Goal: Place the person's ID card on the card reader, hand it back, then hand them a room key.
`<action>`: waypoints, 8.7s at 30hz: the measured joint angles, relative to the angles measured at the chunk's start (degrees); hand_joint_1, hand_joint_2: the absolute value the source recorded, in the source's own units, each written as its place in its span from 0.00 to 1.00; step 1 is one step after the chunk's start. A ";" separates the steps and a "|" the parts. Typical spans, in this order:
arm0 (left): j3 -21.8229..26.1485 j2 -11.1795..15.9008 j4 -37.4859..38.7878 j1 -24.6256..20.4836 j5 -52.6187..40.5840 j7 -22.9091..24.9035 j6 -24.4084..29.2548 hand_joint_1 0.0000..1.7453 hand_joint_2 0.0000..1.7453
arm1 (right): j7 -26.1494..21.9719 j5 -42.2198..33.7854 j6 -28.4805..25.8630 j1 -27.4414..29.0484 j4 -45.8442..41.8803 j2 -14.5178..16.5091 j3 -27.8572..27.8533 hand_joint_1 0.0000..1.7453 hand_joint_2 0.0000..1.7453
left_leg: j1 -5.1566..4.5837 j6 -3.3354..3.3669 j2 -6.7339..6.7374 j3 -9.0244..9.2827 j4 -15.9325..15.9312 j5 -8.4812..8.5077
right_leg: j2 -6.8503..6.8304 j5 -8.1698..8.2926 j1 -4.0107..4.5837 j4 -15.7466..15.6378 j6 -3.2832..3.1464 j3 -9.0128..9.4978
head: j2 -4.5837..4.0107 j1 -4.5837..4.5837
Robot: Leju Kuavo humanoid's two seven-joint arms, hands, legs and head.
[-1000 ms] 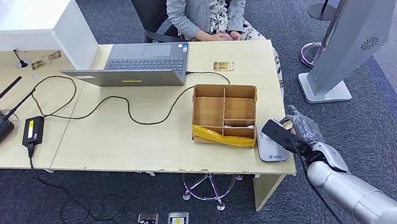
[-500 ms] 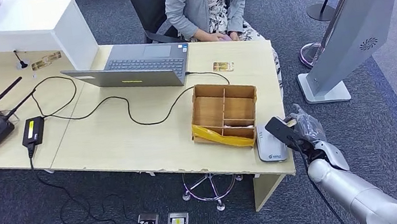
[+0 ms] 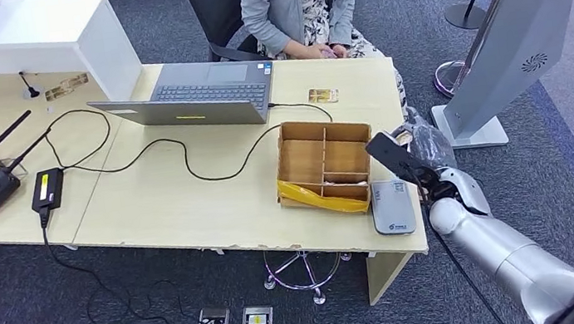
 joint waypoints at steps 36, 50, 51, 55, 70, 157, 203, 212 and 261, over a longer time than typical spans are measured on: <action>-2.79 1.32 0.01 -0.04 -2.92 -2.27 -4.26 0.00 0.00 | 8.15 11.02 1.62 -10.38 6.25 9.18 1.76 1.00 1.00 | 0.06 -0.03 0.00 -0.02 0.00 0.01 | 0.02 -0.02 0.05 0.00 -0.03 -0.06 | 0.00 -0.01; -3.89 1.48 0.01 -0.06 -3.35 -2.27 -4.47 0.00 0.00 | 10.13 13.31 1.72 -11.04 7.11 9.73 1.74 1.00 1.00 | 0.06 -0.03 0.00 -0.03 0.00 0.01 | 0.01 -0.02 0.06 0.00 -0.03 -0.05 | 0.00 -0.01; -3.94 1.49 0.01 -0.06 -3.28 -2.27 -4.46 0.00 0.00 | 10.13 13.42 1.68 -11.05 7.15 9.74 1.73 1.00 1.00 | 0.06 -0.03 0.00 -0.03 0.00 0.01 | 0.02 -0.02 0.06 0.00 -0.03 -0.05 | 0.00 -0.01; -3.98 1.57 0.01 -0.06 -3.06 -2.26 -4.38 0.00 0.00 | 10.12 14.02 1.53 -11.04 7.20 9.98 1.72 1.00 1.00 | 0.06 -0.04 0.00 -0.02 0.00 0.01 | 0.04 -0.02 0.06 0.00 -0.03 -0.06 | 0.00 0.00; -3.96 1.62 0.01 -0.06 -1.10 -2.25 -3.52 0.00 0.00 | 9.10 22.83 2.30 -11.30 7.83 13.33 2.50 0.00 0.00 | 0.08 -0.04 0.00 -0.03 0.00 0.01 | 0.02 -0.02 0.08 0.01 -0.03 -0.06 | 0.00 0.01; -3.55 0.29 0.14 -0.24 -0.65 1.14 -1.72 0.00 0.00 | 31.88 48.54 11.21 20.72 -36.20 10.17 -0.43 0.00 1.00 | 0.27 -0.25 0.15 -0.01 -0.02 -0.12 | 0.18 -0.16 0.27 0.03 -0.26 -0.12 | 0.00 0.01; -3.70 0.61 0.15 -0.26 -3.91 0.19 -4.69 0.00 0.00 | 30.50 51.18 4.62 20.42 -24.64 10.68 -2.02 0.00 1.00 | 0.29 -0.27 0.15 0.00 -0.02 -0.13 | 0.18 -0.19 0.29 0.04 -0.29 -0.11 | 0.00 0.01; -3.72 0.73 0.15 -0.25 -4.11 0.14 -4.88 0.00 0.00 | 30.85 53.39 4.57 18.49 -21.27 11.55 -2.25 0.00 1.00 | 0.29 -0.27 0.15 -0.01 -0.02 -0.13 | 0.17 -0.19 0.29 0.04 -0.30 -0.11 | 0.00 0.01; -4.12 1.20 0.18 -0.27 -5.63 -0.10 -5.92 0.00 0.00 | 25.60 50.85 0.13 15.14 -5.86 15.71 -5.75 1.00 1.00 | 0.30 -0.28 0.16 0.00 -0.02 -0.14 | 0.19 -0.20 0.31 0.04 -0.31 -0.11 | 0.00 0.00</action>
